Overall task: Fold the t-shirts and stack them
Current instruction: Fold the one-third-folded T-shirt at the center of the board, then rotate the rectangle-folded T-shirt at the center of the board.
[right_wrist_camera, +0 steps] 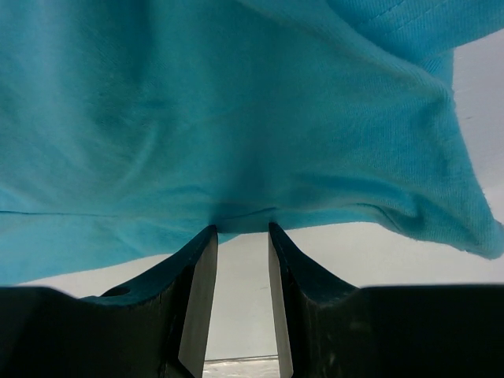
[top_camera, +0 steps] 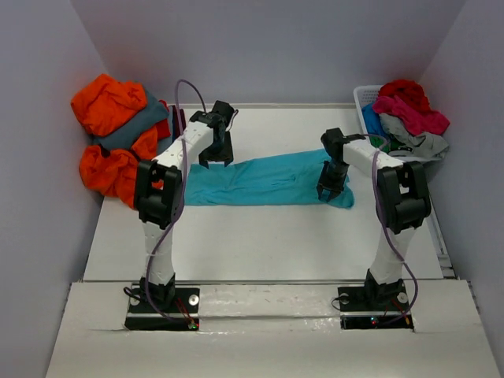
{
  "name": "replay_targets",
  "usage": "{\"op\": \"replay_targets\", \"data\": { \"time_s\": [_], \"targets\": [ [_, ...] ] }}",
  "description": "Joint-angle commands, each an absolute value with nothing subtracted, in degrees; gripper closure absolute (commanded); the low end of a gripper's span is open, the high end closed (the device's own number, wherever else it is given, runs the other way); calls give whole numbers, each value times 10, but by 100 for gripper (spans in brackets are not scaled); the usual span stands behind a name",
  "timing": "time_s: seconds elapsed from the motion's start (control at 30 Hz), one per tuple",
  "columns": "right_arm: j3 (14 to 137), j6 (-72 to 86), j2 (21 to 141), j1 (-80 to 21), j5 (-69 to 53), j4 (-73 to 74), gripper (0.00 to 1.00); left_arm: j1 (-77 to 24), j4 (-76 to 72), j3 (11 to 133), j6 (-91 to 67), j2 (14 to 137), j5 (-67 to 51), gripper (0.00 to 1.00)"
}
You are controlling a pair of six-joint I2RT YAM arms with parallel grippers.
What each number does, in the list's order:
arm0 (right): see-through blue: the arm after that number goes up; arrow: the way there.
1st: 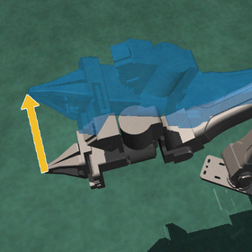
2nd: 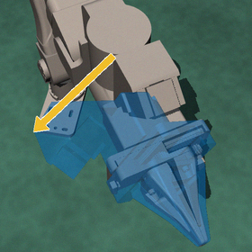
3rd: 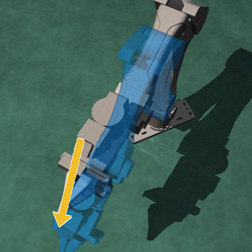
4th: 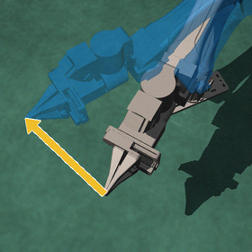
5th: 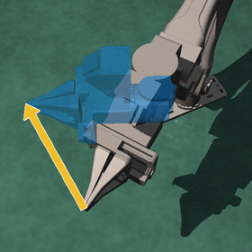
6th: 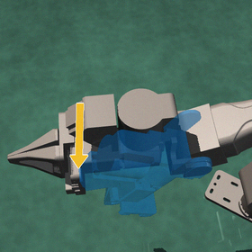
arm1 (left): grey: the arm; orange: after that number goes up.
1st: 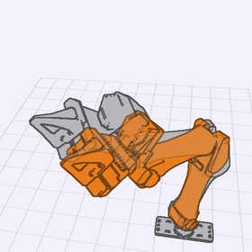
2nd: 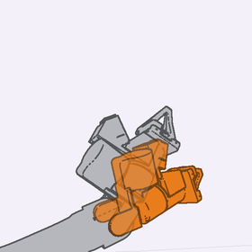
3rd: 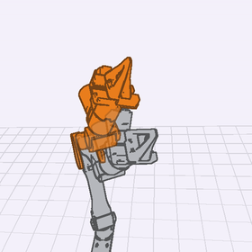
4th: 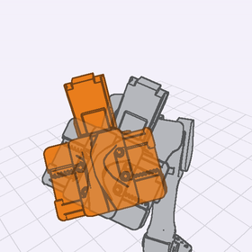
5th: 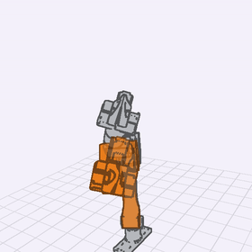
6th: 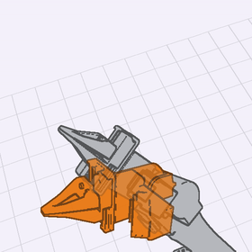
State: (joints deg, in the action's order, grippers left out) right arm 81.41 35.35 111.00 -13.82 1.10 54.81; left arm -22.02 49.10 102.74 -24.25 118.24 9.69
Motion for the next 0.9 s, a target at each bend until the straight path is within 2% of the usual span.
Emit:
{"op": "replay_targets", "data": {
  "time_s": [0.0,0.2,0.4,0.6,0.87],
  "targets": [
    [809,356,1114,-134,17,528,62,-220,516,1081,-212,1217,115,32],
    [795,369,1100,-134,18,523,62,-220,529,1151,-171,1289,108,32],
    [769,393,1080,-134,31,505,62,-213,523,1158,-165,1328,84,32],
    [747,406,1069,-134,46,493,62,-187,519,1135,-172,1339,65,32],
    [756,409,1076,-129,54,492,62,-150,484,1039,-193,1303,8,32]
  ]
}}
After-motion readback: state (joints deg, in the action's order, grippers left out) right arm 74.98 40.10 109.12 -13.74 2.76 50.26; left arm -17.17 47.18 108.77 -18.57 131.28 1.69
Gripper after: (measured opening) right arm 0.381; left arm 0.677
